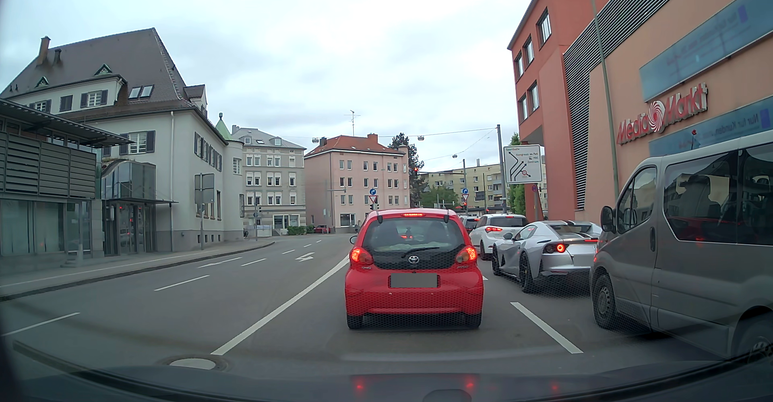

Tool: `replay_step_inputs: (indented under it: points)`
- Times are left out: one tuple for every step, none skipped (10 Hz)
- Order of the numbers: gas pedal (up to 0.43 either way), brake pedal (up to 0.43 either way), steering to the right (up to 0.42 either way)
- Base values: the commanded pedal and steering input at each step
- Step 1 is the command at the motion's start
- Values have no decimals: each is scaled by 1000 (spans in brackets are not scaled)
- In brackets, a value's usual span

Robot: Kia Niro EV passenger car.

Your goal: Follow the waypoints while adhering to traffic rules and regulations

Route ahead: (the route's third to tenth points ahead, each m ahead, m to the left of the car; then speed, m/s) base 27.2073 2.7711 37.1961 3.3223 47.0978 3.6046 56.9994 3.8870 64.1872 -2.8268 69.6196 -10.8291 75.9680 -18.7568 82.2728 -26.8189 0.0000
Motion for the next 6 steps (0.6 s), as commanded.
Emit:
replay_step_inputs:
  points:
    - [0,213,7]
    - [0,213,7]
    - [0,220,7]
    - [0,213,6]
    - [0,213,7]
    - [0,213,6]
